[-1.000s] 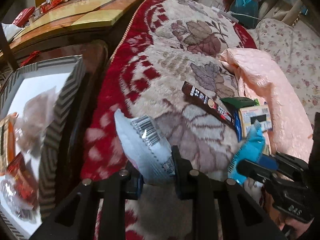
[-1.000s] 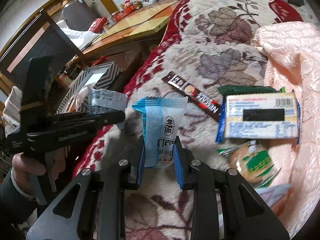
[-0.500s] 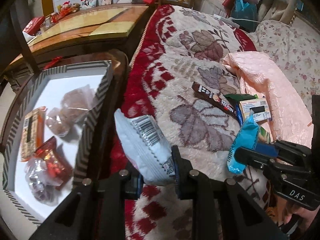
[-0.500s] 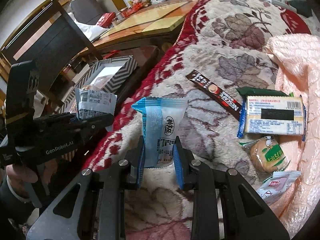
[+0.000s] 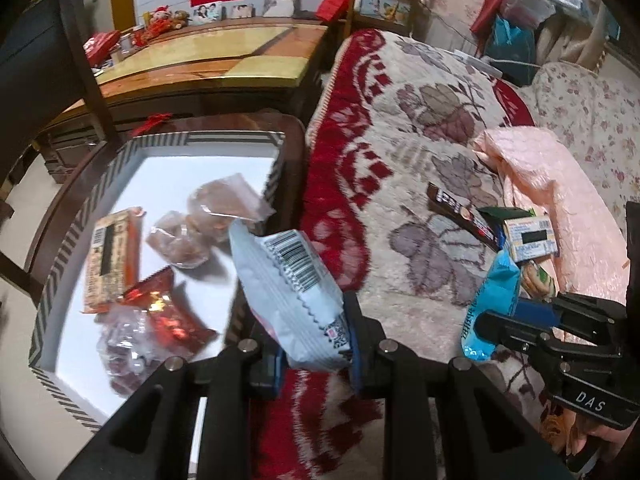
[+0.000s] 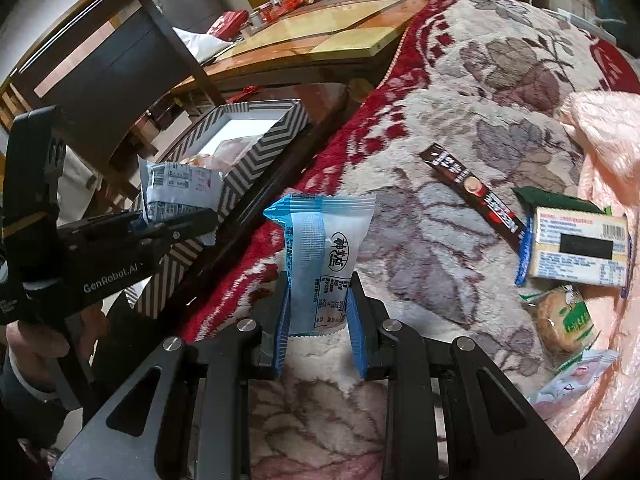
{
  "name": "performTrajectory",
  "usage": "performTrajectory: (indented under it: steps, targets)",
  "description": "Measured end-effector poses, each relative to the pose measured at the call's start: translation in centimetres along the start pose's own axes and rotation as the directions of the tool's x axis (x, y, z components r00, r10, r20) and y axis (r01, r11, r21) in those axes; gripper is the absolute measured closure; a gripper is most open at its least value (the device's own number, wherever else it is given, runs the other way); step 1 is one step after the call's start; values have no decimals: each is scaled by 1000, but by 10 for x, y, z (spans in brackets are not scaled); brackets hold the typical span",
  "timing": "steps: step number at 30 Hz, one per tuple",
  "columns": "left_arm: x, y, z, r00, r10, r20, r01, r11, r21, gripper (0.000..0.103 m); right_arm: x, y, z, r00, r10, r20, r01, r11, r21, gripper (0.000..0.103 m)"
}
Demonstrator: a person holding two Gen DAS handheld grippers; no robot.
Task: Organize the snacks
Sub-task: 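Carry the white packet and blue packet with both tools toward the white tray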
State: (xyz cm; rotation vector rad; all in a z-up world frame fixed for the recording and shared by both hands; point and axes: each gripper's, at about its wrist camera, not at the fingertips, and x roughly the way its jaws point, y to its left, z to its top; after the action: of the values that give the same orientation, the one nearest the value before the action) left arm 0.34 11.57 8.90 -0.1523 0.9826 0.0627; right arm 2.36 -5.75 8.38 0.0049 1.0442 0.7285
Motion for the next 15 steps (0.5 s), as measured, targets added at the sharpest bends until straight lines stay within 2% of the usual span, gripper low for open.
performTrajectory:
  steps: [15]
  targets:
    - [-16, 61, 6, 997, 74, 34, -71, 994, -87, 77, 18, 47, 29, 1000, 17, -20, -19, 995, -102, 78]
